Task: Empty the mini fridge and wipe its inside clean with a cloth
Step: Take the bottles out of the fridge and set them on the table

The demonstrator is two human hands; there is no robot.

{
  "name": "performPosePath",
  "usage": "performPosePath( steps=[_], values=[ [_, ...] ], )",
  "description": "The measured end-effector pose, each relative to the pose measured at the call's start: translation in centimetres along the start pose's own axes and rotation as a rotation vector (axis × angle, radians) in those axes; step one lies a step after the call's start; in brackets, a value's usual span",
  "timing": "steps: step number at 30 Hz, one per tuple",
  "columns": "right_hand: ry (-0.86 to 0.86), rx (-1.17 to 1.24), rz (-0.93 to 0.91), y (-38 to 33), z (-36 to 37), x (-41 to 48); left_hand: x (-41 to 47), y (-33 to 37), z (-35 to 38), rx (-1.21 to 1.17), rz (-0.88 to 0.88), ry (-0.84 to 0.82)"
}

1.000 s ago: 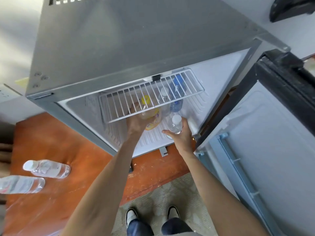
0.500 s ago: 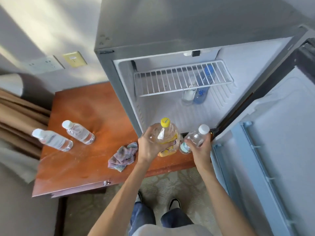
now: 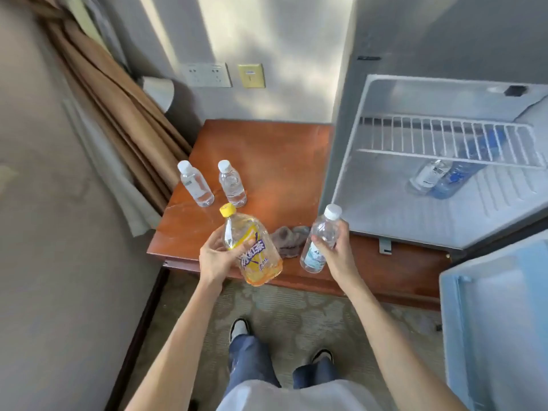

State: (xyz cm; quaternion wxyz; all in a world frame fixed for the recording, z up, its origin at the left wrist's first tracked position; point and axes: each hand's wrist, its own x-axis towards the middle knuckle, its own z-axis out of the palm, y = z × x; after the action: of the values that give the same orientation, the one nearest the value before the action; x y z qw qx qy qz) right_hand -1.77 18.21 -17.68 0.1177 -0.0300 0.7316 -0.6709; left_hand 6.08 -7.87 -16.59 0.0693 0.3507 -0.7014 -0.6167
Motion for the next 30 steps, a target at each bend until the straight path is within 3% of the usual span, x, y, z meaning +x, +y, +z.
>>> performPosePath(
  steps=[5, 11, 19, 30],
  values=[
    [-0.145, -0.063, -0.01, -0.8, 7.2, 3.2, 4.1, 0.6, -6.5, 0.018, 0.006, 0.089],
    [-0.151, -0.092, -0.008, -2.0, 16.0, 7.2, 10.1, 0.8, -12.2, 0.095, 0.052, 0.105],
    [-0.083, -0.176, -0.024, -1.1, 22.9, 9.6, 15.7, -0.2, -15.7, 0.092, 0.089, -0.015],
    [-0.023, -0.231, -0.014, 0.4, 25.0, 9.7, 18.3, -0.2, -16.6, 0.15, 0.236, -0.208]
  ],
)
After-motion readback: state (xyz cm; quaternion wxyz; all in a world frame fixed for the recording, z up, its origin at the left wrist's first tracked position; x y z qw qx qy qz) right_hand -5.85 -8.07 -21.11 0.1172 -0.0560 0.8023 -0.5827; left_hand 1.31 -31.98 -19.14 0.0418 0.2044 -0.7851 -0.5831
